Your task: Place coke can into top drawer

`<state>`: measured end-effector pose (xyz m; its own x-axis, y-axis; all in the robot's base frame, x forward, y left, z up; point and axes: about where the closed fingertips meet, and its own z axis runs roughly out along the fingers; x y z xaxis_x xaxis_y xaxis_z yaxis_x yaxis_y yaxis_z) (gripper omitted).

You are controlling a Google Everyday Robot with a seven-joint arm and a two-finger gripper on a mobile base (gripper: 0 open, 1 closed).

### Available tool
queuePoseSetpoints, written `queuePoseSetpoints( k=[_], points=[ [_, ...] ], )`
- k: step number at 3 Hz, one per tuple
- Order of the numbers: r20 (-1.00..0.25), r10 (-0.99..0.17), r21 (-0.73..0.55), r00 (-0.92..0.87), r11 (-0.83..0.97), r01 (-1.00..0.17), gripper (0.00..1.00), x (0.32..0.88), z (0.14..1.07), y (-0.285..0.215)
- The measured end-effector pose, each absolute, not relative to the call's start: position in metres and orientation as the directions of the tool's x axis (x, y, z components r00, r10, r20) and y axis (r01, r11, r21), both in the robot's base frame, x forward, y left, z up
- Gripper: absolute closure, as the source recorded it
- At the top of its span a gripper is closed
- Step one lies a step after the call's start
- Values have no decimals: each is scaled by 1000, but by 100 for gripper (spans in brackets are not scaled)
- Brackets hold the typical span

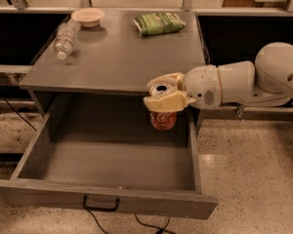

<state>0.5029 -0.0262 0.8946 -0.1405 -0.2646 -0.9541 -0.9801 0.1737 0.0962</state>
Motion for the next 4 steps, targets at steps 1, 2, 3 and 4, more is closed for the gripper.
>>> queuePoseSetpoints(
  k=[1,2,3,4],
  points=[
    [-966,-217,105,-139,162,-981,100,505,879,-18],
    [-980,-146,116,-138,152,-982,100,509,859,-5],
    [-980,-113,151,-165,120,-981,100,504,829,9],
    [-980,-112,152,-165,120,-981,100,504,828,9]
  ],
)
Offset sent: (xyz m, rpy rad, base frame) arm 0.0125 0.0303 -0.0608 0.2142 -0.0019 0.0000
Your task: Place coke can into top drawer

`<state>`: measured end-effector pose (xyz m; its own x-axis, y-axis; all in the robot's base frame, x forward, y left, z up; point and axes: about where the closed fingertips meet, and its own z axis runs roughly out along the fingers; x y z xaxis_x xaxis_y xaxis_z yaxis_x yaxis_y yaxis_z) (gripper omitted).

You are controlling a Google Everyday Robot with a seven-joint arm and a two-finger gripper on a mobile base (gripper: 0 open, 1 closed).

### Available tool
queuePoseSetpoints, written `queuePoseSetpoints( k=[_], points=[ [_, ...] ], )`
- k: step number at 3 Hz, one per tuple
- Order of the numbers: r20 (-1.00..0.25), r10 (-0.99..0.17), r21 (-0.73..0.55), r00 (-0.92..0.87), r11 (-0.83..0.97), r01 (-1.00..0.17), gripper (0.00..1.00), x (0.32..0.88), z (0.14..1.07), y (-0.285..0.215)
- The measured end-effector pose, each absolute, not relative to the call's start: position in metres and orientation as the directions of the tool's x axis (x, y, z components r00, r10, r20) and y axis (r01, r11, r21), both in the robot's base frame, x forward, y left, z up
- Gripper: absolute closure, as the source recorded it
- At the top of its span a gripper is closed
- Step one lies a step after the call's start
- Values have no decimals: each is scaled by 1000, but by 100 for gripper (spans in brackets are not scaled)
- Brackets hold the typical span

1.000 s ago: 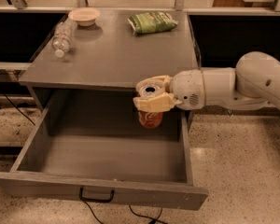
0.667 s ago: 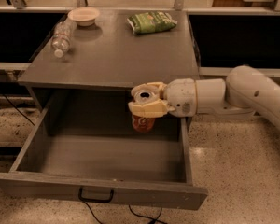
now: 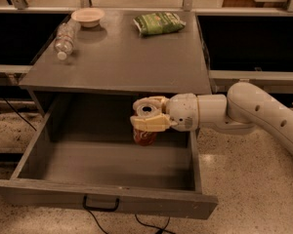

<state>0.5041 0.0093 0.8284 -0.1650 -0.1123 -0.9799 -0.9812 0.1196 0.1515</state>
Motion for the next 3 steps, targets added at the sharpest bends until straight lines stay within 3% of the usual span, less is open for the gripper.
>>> queuePoseSetpoints(
  k=[2,3],
  points=[
    [-959,-56,272,-278,91,-958,100,466,751,20],
    [-959,-55,272,-278,91,-958,100,466,751,20]
  ],
)
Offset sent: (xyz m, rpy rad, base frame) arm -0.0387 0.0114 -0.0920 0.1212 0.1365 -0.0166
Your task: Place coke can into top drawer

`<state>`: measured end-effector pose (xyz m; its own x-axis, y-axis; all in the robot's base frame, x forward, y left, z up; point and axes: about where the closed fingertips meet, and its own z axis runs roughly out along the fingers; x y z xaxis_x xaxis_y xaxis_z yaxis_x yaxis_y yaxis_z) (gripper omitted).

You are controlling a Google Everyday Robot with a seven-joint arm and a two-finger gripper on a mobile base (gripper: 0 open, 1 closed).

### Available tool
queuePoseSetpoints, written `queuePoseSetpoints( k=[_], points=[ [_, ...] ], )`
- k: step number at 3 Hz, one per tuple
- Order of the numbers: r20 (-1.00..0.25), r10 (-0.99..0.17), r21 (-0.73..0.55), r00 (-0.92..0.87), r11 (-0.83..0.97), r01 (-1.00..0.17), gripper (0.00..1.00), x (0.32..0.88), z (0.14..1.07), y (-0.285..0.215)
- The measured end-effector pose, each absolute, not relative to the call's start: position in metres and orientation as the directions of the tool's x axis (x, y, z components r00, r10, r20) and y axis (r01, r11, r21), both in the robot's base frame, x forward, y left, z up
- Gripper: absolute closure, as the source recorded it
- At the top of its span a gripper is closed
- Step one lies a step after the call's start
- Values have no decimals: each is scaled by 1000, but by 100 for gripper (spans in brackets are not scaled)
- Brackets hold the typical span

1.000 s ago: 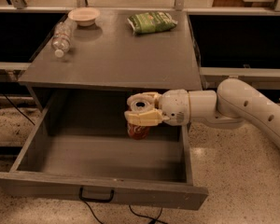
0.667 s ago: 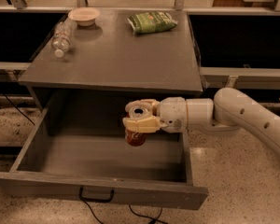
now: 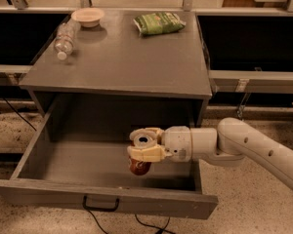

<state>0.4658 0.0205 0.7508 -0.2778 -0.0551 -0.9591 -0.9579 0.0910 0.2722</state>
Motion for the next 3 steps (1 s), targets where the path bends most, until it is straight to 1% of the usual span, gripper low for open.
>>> queuePoseSetpoints(
  k=[1,2,3],
  points=[
    [-968,-37,242,-249,142,-960,100,497,747,22],
    [-968,-37,241,-248,142,-960,100,497,747,22],
    [-981,-84,158,-175,176,-972,100,494,751,22]
  ],
)
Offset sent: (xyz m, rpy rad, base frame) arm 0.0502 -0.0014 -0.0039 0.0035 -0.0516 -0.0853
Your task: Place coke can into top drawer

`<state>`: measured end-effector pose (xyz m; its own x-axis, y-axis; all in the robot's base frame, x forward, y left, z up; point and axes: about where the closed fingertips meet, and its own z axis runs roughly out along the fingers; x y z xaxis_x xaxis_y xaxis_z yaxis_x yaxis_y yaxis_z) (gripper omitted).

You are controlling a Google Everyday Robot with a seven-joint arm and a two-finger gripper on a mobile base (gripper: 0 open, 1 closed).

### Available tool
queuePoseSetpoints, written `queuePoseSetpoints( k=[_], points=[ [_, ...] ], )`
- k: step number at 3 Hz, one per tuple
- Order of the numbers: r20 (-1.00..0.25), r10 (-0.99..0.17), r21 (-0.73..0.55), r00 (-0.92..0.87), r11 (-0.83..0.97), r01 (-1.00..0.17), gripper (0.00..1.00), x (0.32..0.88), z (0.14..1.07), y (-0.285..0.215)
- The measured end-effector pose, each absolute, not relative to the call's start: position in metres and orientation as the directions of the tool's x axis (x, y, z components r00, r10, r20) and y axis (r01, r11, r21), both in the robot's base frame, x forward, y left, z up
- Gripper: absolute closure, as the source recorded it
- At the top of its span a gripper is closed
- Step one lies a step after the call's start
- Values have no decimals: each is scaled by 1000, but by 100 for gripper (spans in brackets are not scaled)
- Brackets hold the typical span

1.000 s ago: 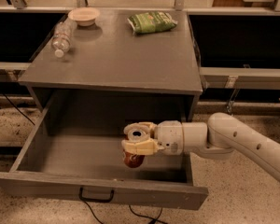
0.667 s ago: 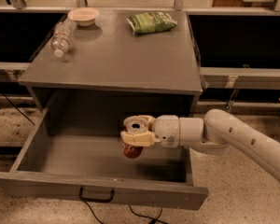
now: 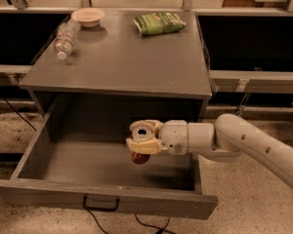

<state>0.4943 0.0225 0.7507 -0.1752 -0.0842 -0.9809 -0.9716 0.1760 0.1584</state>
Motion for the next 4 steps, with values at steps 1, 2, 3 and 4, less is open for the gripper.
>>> queuePoseSetpoints(
  k=[1,2,3,4],
  points=[
    [-980,-92,158,-175,172,-972,100,493,749,23],
    [-978,-103,163,-181,157,-974,100,489,745,26],
    [-976,-104,176,-191,140,-974,100,483,737,30],
    [-976,-102,178,-193,140,-974,100,483,735,31]
  ],
)
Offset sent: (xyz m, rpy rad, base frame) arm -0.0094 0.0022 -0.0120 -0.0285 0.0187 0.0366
